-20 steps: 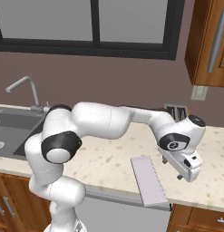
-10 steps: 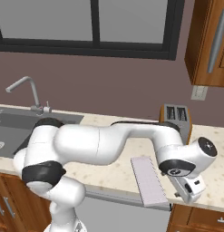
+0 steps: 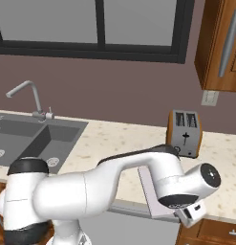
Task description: The ice cube tray has been filled with water. Take the tray and place it in the freezer to make ice. Close the freezer door after placing the tray.
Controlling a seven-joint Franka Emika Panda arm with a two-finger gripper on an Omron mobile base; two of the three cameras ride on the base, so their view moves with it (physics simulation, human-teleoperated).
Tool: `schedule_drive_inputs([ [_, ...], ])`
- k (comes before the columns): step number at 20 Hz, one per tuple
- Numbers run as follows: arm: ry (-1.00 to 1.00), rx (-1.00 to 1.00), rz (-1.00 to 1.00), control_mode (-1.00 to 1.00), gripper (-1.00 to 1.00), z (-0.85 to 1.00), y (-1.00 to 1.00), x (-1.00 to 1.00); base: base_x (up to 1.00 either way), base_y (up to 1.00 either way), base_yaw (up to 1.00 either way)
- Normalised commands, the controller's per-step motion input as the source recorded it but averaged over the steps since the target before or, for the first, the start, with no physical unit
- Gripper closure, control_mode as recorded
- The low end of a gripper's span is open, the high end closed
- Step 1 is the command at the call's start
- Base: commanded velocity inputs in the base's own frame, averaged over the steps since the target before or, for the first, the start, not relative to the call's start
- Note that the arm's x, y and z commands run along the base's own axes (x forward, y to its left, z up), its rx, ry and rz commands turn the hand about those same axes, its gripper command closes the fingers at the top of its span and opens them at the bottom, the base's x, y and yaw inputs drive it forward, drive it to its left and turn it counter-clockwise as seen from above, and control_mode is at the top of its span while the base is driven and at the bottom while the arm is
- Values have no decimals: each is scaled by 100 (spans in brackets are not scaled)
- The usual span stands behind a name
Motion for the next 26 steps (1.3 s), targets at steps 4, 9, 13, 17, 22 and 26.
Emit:
schedule_drive_inputs([
  [4, -3, -1, -1, -100, -100, -18, 16, 0, 0, 0, 0],
  [9, 0, -2, -5, -100, -100, -4, 1, 0, 0, 0, 0],
  [13, 0, -1, -6, -100, -100, -12, 0, 0, 0, 0, 0],
  [17, -3, 0, -6, -100, -100, -24, 0, 0, 0, 0, 0],
  [22, -4, 2, -5, -100, -100, -18, 0, 0, 0, 0, 0],
  [26, -2, 7, -4, -100, -100, -1, 0, 0, 0, 0, 0],
])
